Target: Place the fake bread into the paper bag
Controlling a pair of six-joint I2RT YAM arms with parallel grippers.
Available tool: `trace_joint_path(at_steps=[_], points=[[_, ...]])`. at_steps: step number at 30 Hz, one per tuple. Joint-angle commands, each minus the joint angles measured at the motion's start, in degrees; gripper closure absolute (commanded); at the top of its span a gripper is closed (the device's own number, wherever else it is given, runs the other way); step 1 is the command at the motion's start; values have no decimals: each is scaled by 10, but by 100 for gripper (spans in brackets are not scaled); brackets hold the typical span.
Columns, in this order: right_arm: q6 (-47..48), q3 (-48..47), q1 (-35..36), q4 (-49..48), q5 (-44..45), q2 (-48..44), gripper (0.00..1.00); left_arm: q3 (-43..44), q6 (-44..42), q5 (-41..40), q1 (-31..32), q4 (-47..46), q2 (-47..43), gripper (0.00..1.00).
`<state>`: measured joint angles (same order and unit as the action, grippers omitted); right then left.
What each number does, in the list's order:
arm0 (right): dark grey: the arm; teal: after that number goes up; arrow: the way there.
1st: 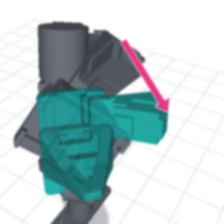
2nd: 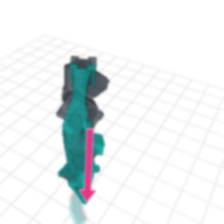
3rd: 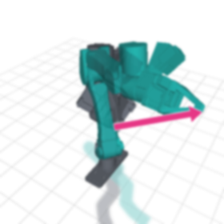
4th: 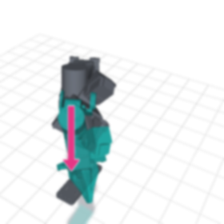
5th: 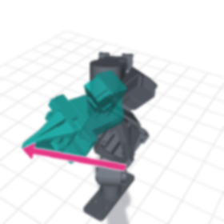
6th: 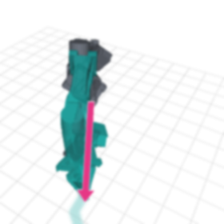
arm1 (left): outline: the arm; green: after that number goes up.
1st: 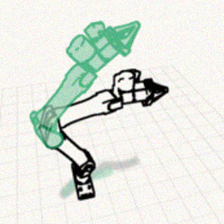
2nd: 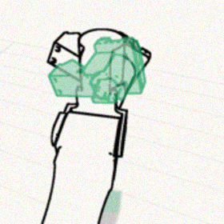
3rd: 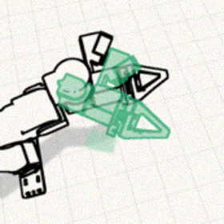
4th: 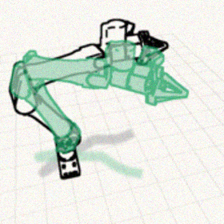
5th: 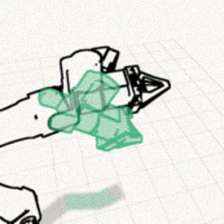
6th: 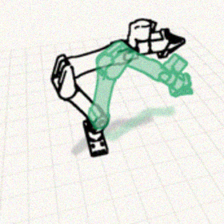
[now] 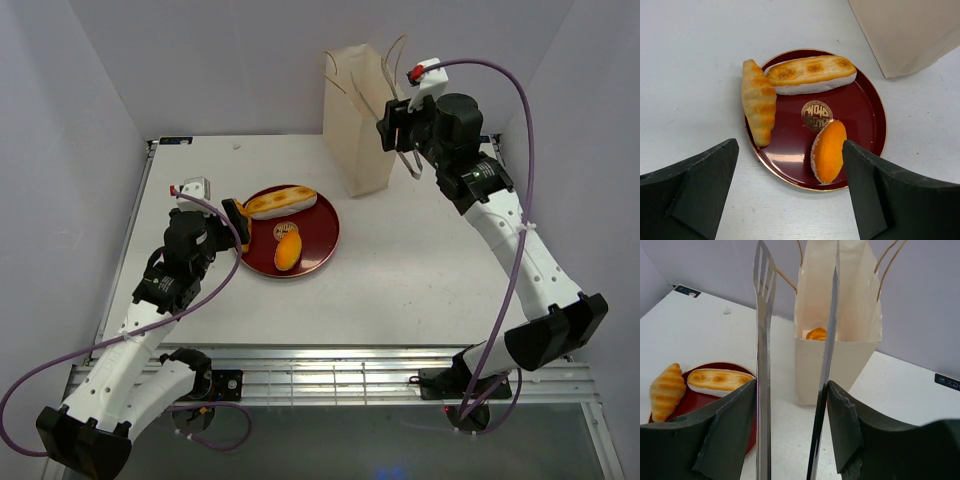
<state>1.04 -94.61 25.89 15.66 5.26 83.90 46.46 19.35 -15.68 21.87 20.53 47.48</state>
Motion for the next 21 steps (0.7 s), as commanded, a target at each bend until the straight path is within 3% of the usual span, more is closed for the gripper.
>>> trace_joint_path(at_steps=[1, 8, 11, 21], points=[[-29, 32, -1, -56, -33, -47, 38, -2, -2, -10, 0, -4, -7, 5], [-40, 94, 4, -70, -106, -82, 39, -2, -2, -18, 0, -3, -10, 2], [-40, 123, 12, -77, -133, -96, 39, -2, -2, -16, 0, -3, -13, 12], [-51, 184, 78, -95, -162, -92, 41, -2, 0, -30, 0, -1, -20, 8]])
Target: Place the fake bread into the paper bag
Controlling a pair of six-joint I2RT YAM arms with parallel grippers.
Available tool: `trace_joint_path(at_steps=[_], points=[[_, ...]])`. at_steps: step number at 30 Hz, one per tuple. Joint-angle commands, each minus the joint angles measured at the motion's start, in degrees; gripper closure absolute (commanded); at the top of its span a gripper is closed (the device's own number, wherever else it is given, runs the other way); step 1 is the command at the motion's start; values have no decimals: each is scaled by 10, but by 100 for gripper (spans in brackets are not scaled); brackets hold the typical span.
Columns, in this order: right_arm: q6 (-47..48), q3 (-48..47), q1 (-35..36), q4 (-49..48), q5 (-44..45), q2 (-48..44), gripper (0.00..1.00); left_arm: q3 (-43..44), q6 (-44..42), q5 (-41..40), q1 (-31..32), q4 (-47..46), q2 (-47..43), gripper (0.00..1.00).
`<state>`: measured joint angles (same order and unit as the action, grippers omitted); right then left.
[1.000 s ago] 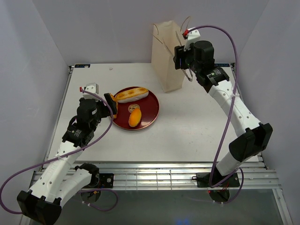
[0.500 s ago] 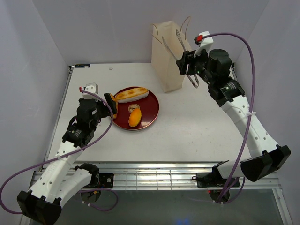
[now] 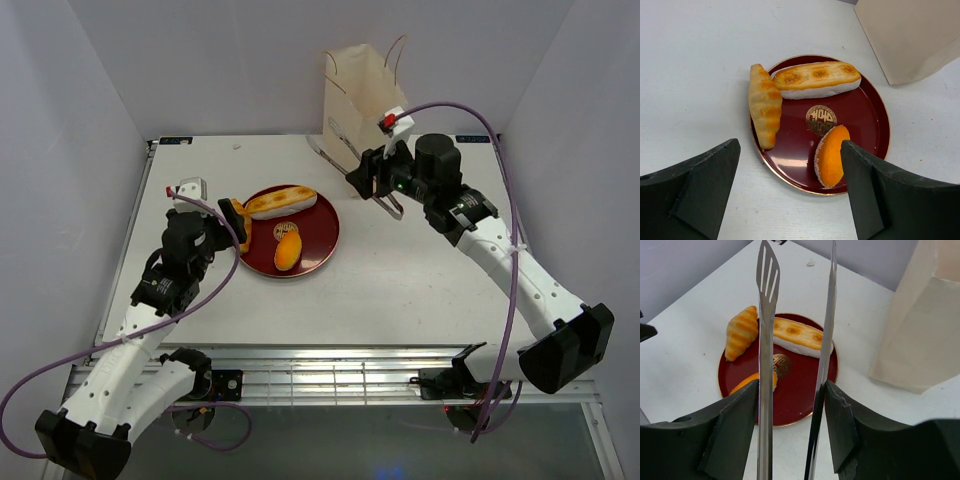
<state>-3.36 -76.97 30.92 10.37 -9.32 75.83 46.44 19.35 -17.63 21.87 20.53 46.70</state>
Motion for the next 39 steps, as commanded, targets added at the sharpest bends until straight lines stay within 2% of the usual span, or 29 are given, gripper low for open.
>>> trace_joint_path(at_steps=[1, 15, 26, 34, 39], points=[[-9, 13, 34, -48, -14, -12, 41, -2, 0, -12, 0, -1, -13, 8], [-24, 68, 113, -78, -23, 36, 40, -1, 6, -21, 0, 0, -23, 8], [-75, 30, 179, -131, -21, 154, 38, -3, 9, -32, 0, -1, -30, 8], [-88, -21, 197, -130, -8, 225, 37, -3, 11, -28, 0, -1, -32, 8], [-132, -30, 199, -135, 18, 250, 37, -3, 12, -26, 0, -1, -35, 8]])
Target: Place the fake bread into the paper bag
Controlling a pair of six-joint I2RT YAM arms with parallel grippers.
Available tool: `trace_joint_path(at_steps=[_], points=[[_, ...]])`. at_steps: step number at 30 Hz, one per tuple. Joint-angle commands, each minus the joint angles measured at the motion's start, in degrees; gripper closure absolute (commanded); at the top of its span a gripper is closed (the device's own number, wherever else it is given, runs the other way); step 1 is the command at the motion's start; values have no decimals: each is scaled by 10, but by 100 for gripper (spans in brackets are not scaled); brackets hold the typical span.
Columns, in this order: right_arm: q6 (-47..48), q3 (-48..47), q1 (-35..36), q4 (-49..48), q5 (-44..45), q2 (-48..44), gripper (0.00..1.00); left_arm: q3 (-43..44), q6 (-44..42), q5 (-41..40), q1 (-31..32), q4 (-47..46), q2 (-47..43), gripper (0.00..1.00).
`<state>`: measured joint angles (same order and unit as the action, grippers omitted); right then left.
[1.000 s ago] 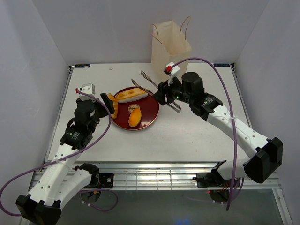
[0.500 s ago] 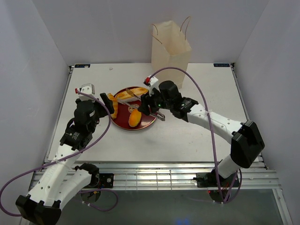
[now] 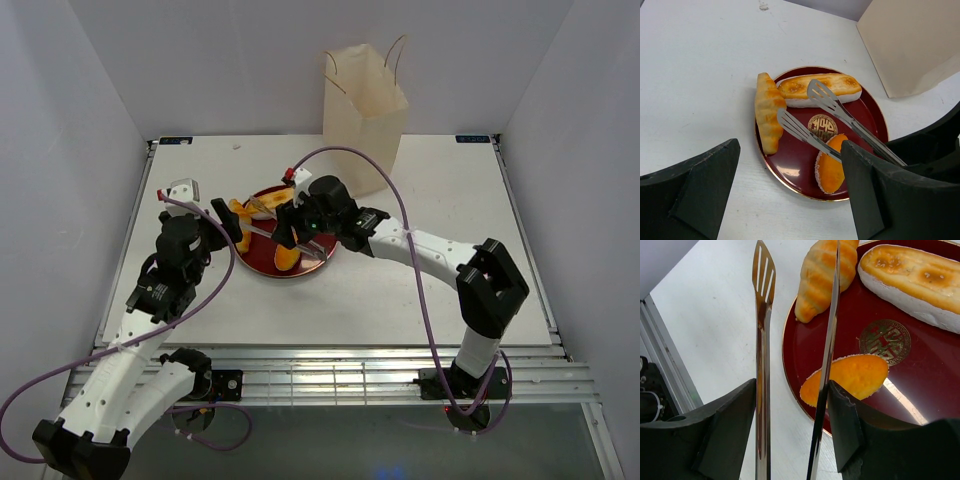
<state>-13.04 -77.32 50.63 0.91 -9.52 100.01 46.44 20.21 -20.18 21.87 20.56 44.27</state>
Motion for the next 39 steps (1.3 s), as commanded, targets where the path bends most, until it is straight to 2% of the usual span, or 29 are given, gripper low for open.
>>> trace_joint_path(at_steps=[1, 14, 39], points=[[-43, -21, 2, -45, 27, 10, 37, -4, 4, 0, 0, -2, -12, 8], [-126, -11, 13, -88, 24, 55, 36, -3, 4, 15, 0, -3, -12, 8], [-181, -27, 15, -99, 14, 121, 38, -3, 2, 27, 0, -3, -15, 8]])
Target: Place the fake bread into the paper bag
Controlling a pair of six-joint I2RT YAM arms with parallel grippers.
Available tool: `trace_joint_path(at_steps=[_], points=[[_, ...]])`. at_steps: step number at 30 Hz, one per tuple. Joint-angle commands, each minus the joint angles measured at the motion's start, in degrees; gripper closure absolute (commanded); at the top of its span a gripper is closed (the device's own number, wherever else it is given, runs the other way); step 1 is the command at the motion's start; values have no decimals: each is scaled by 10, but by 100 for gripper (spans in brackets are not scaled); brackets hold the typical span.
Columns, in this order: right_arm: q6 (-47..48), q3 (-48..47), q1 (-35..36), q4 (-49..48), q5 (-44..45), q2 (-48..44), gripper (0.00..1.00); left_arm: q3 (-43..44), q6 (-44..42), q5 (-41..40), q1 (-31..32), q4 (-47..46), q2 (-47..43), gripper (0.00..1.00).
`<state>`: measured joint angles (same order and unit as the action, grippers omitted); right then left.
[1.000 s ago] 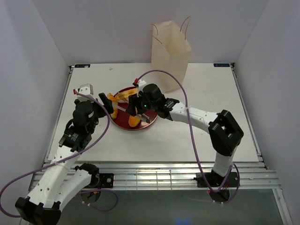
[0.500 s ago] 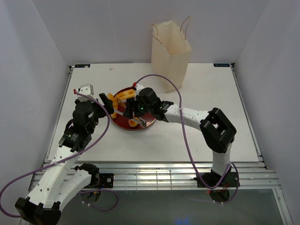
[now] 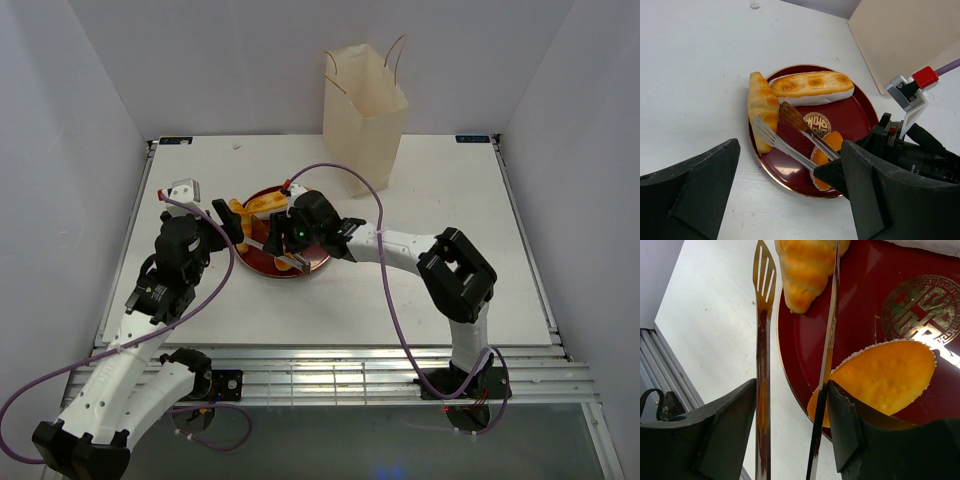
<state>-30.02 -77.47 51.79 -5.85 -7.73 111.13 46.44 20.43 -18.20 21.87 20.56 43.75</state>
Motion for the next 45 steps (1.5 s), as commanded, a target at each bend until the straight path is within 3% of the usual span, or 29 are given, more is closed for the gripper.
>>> trace_joint_path(at_steps=[1, 15, 29, 45], points=[[-13, -26, 3, -33, -4, 10, 38, -2, 0, 7, 0, -3, -9, 8], [-21, -32, 3, -41, -23, 26, 39, -4, 0, 7, 0, -3, -8, 8], [-9, -46, 2, -22, -33, 3, 56, -3, -2, 6, 0, -3, -7, 8], [75, -26, -31, 41, 2, -197, 57, -5, -4, -3, 0, -3, -8, 8]])
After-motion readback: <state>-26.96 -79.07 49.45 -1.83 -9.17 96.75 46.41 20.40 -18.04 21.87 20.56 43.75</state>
